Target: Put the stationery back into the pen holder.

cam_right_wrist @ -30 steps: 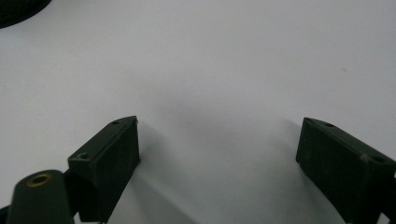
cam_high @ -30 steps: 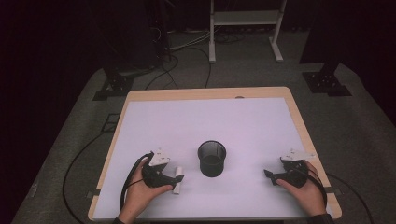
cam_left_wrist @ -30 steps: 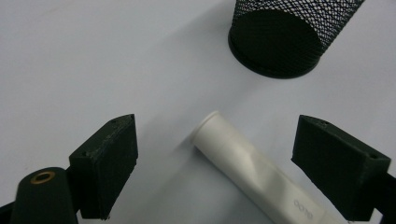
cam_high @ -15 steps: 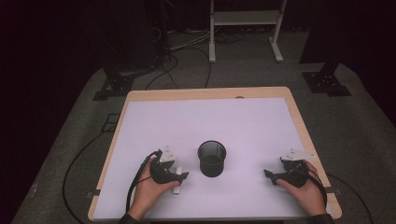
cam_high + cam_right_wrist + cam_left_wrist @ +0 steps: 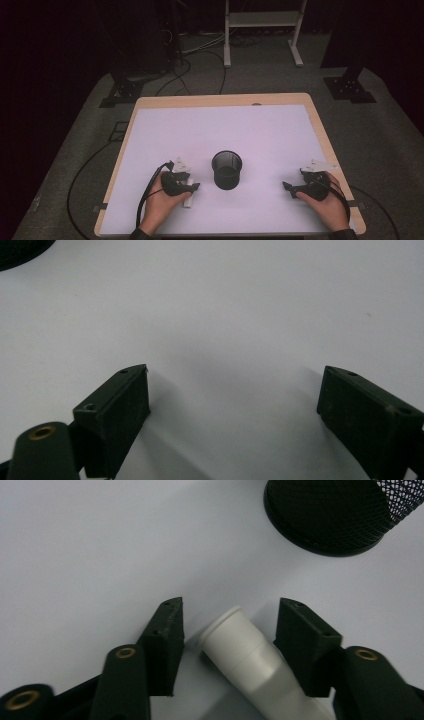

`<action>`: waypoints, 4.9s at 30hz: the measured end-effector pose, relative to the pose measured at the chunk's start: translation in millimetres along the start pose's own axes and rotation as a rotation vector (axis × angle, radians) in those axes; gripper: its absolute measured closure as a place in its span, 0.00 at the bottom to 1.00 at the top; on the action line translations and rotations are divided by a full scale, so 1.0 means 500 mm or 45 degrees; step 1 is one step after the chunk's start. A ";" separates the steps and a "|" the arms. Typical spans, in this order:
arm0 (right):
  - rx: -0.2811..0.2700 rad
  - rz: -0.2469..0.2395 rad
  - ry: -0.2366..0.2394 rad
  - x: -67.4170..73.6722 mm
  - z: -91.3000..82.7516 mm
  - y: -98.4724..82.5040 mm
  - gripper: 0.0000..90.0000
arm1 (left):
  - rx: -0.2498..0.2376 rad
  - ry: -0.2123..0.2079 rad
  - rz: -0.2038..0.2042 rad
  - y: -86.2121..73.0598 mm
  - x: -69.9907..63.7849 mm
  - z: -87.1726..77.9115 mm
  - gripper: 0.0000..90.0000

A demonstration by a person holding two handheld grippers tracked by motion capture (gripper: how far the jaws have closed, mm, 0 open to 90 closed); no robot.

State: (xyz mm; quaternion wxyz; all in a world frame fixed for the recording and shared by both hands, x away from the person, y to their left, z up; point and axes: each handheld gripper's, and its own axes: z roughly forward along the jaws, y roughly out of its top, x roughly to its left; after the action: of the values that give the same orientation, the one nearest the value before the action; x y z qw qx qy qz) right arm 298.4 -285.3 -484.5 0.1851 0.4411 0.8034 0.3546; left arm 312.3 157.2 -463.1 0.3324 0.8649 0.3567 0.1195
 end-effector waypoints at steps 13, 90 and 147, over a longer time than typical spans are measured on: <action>0.001 0.002 0.000 0.000 0.000 0.000 0.13 | -0.007 -0.016 0.000 0.000 0.010 -0.002 0.66; 0.001 0.003 0.002 0.000 0.000 0.000 0.13 | -0.384 -0.183 0.106 0.067 0.013 -0.107 0.72; 0.001 0.005 0.004 -0.001 0.000 0.000 0.13 | -0.647 -0.353 0.218 0.241 -0.040 -0.116 0.72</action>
State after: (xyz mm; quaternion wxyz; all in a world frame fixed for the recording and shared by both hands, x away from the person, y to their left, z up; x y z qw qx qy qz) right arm 298.6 -285.6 -484.5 0.1830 0.4422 0.8029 0.3554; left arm 336.8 108.3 -339.3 0.5725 0.7890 0.1923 0.1133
